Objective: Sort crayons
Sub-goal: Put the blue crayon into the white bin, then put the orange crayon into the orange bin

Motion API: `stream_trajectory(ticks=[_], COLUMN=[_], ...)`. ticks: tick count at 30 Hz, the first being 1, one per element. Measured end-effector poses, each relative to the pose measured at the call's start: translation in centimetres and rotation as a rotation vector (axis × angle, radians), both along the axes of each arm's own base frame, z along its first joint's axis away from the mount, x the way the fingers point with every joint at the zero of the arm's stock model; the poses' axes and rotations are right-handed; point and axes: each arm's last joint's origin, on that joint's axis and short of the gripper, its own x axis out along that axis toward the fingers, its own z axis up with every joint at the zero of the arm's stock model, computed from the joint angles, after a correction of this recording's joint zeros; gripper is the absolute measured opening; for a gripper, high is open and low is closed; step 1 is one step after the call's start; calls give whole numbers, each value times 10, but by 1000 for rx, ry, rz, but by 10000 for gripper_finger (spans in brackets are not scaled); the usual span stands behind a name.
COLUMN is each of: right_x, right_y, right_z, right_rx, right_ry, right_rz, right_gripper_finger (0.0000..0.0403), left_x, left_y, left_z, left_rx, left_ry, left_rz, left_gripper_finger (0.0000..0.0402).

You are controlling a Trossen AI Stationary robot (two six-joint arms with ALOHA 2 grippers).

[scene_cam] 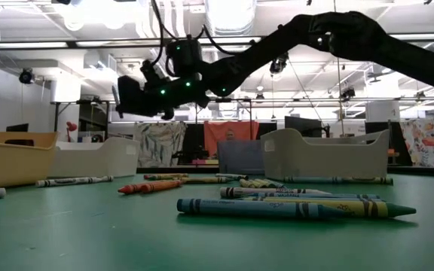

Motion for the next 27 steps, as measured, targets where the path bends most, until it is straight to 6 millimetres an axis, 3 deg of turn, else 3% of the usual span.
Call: stream_trajectory(ticks=[18,27], right_x=[0,0], right_y=[0,0], right_z=[-4,-4], right_rx=[23,22], right_ry=[12,12], right_rz=[-3,-11], right_gripper_finger=[16,69], left_x=[0,0], left_y=[0,0], left_z=[2,2], left_rx=[18,19], left_ry=[-13,-11], left_rz=[3,3], left_gripper_finger=[37,37])
